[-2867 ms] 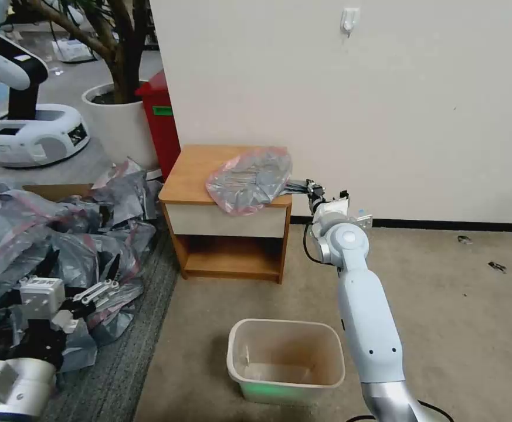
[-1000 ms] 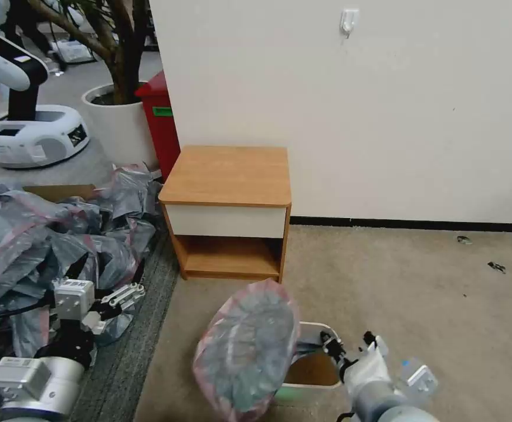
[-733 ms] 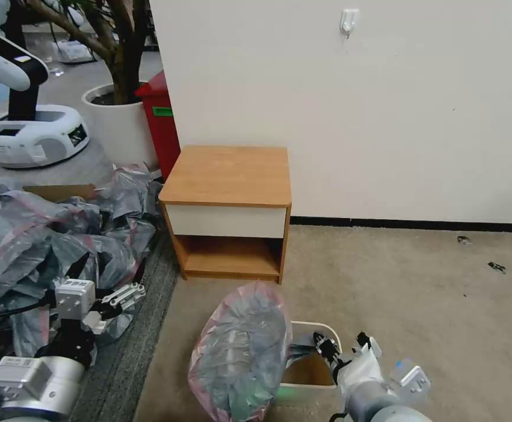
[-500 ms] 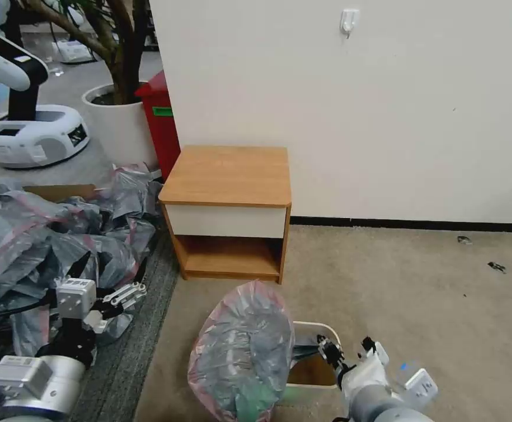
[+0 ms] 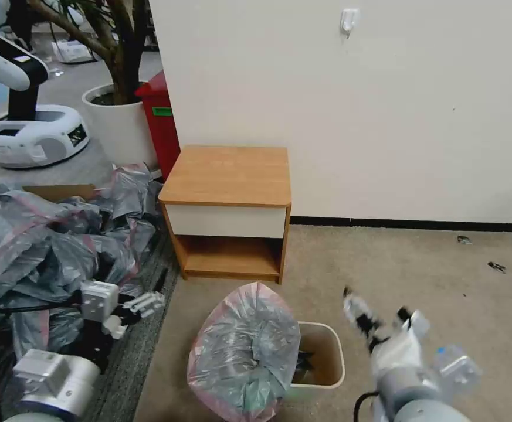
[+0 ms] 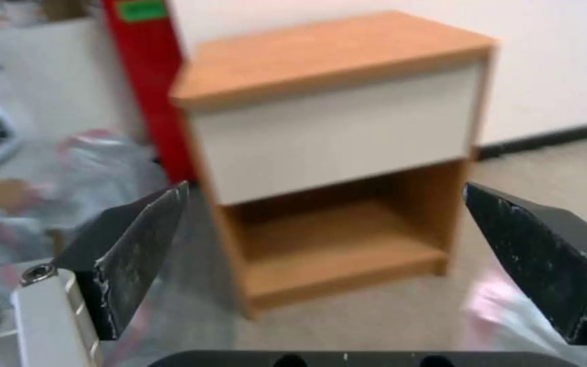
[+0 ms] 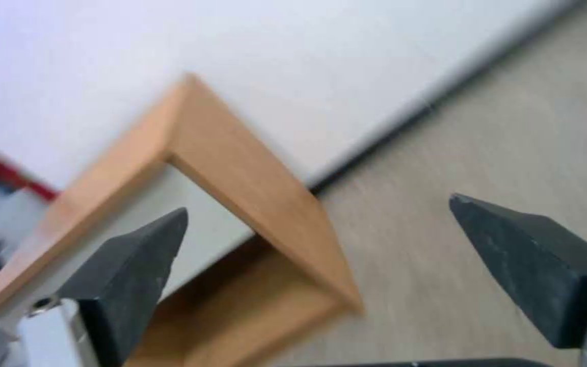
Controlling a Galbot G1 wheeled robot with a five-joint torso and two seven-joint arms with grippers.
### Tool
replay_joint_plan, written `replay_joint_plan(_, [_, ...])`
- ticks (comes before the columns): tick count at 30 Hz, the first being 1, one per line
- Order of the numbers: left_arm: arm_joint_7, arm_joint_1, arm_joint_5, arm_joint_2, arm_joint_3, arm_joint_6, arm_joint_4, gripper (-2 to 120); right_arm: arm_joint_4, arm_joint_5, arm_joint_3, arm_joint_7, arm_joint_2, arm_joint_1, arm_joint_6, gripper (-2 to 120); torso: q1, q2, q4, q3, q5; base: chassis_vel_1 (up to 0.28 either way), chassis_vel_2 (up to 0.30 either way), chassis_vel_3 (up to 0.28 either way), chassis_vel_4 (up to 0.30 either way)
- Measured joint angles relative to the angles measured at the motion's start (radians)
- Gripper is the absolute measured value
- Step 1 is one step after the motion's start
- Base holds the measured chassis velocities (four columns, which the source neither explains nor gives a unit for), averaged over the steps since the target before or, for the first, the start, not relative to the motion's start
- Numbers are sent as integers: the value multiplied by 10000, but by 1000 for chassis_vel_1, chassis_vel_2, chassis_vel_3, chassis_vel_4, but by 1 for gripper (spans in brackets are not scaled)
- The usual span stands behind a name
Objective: Pick up the garbage bag from the table and place it over the trash can.
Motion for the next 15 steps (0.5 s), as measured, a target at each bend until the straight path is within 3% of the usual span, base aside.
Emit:
replay_joint_plan(1, [0,0,0,0,0,0,0,100,0,0,0,0,0,0,0,100,0,0,0,0,0,0,0,0,0])
replay_joint_plan(2, [0,-81,0,106,257,47,0,100,-239,-159,241,-711,-130,-42,75,100,0,-1,0,0,1,0,0,0,0])
replay_joint_plan(3, [-9,-255,74,254,918,79,6,100,-709,-470,752,-2200,-424,-140,231,100,0,0,-2,0,0,0,0,0,0])
replay_joint_plan(4, [-9,-255,74,254,918,79,6,100,-709,-470,752,-2200,-424,-140,231,100,0,0,-2,0,0,0,0,0,0])
replay_joint_plan(5, [-32,-341,248,293,1535,85,116,100,-1121,-837,1127,-3329,-687,-223,402,100,-1,0,-2,-1,1,0,0,0,0])
replay_joint_plan(7, [-95,-385,618,292,2301,90,328,100,-1607,-1329,1592,-4405,-983,-298,654,100,0,0,-1,-1,0,0,0,0,0])
replay_joint_plan(15, [-646,-292,1872,150,3707,443,766,100,-1900,-1625,2300,-5402,-1356,-627,739,100,0,0,0,-1,-1,0,0,0,0])
